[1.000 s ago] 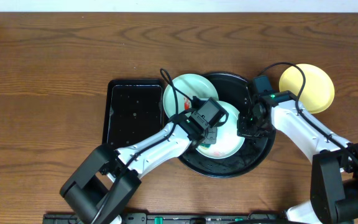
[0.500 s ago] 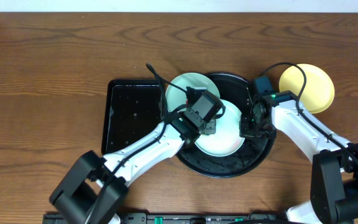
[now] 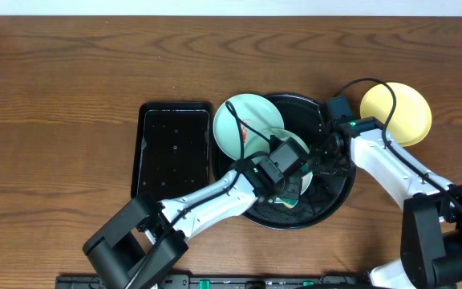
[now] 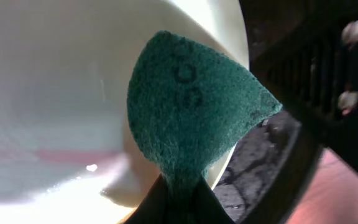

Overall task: Clean dirty plates on tray and stack at the side
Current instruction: 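Keep scrubbing the held pale-green plate with the left gripper's sponge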

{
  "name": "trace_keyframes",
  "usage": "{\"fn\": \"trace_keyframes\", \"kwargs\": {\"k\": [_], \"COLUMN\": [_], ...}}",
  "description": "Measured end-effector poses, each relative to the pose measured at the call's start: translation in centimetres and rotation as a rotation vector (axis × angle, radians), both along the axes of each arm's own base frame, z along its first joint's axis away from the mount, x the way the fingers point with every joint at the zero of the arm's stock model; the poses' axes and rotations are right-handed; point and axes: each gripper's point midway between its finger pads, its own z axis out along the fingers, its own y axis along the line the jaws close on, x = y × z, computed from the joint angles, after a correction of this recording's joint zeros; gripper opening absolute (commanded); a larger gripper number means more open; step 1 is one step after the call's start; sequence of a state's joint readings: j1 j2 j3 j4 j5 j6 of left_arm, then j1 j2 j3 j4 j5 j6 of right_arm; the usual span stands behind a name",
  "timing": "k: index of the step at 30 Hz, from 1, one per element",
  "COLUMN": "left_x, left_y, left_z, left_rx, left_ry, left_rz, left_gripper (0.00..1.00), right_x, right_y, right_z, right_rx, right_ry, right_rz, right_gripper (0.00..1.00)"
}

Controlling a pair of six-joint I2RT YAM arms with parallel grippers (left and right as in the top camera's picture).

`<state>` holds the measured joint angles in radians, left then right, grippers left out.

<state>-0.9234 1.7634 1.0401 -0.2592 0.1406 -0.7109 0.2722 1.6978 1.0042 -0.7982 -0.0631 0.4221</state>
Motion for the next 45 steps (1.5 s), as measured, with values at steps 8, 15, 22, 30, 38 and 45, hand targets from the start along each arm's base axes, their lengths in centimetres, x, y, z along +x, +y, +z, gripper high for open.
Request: {"fn": "trace_keyframes", "kwargs": {"k": [8,15,22,30,38,45], "left_x": [0.6,0.6,0.7,0.5,0.5,0.5], "left_y": [0.7,0.8,0.9,1.2,1.2,1.2], "left_z": [-0.2,-0.2,-0.2,-0.4,-0.4,-0.4], "left_rx": [0.034,0.042,0.044,0.058,0.061,0.062], "left_ry": [-0.029,-0.033,-0.035,-0.026,-0.026,-0.025], "left_rz": [0.024,0.028,0.03,0.03,0.031,0.031], "left_gripper": [0.07,0.07,0.07,0.07,0.07,0.07], "right_x": [1.3,3.3,3.3,4.8,5.3,5.5], "right_y": [-1.0,0.7,1.7,2.5,2.7,2.7], "right_z": [0.1,0.9,1.2,1.6,1.8,1.6], "right_rx": [0.024,0.175,0.238,0.239,0.237,0.236], "right_ry": [-0.036,-0.113,-0.125,-0.202,-0.227,-0.241], "right_rz": [-0.032,0.047,0.122,0.163,0.174,0.176], "right_gripper": [0.44,0.42,0.36,0.35,0.31,0.3]}}
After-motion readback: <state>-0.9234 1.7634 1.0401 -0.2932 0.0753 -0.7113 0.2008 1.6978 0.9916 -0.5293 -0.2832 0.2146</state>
